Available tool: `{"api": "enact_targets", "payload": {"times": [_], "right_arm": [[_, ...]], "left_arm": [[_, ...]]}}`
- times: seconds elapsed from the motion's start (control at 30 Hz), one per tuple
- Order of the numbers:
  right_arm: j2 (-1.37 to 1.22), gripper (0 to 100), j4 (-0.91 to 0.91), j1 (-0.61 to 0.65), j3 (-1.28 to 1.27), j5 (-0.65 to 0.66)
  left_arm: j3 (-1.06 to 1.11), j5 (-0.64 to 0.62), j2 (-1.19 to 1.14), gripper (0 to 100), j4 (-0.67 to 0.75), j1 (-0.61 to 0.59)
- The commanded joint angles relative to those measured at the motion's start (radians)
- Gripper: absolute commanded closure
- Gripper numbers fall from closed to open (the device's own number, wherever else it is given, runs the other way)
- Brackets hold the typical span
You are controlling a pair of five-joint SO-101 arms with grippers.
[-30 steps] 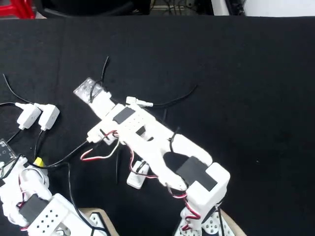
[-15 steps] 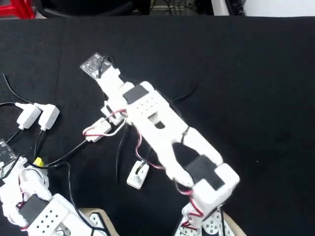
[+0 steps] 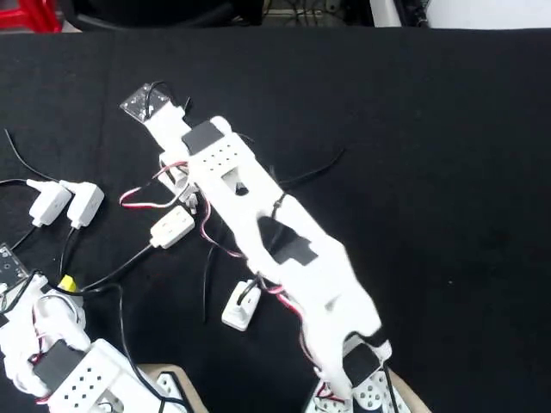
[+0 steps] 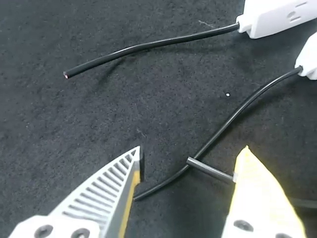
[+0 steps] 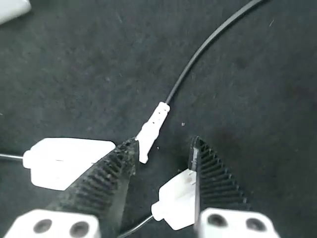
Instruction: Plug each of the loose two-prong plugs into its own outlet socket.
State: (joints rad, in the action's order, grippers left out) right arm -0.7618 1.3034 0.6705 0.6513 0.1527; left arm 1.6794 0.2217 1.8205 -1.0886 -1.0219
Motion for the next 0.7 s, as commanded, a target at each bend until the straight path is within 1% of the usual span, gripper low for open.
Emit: {"api": "enact_targets", "payload": {"times": [0.0, 0.1, 0.23, 0.33, 0.43, 0.67], "right_arm": [[-0.183, 82.5, 0.152, 0.009, 0.352, -0.043], [-0.312, 82.5, 0.227, 0.009, 0.558, -0.091], [-0.452, 82.5, 0.308, 0.014, 0.823, -0.112], [-0.538, 82.5, 0.347, 0.012, 0.954, -0.141], [-0.587, 82.5, 0.374, 0.015, 1.018, -0.180], [-0.596, 83.9, 0.417, 0.018, 1.013, -0.183]], "left_arm": [[0.019, 0.006, -0.005, 70, -0.009, 0.010], [0.019, 0.006, -0.005, 70, -0.009, 0.010], [0.019, 0.005, -0.005, 70, -0.009, 0.010], [0.019, 0.005, -0.005, 70, -0.009, 0.010], [0.019, 0.005, -0.005, 70, -0.009, 0.010], [0.019, 0.005, -0.005, 70, -0.009, 0.010]]}}
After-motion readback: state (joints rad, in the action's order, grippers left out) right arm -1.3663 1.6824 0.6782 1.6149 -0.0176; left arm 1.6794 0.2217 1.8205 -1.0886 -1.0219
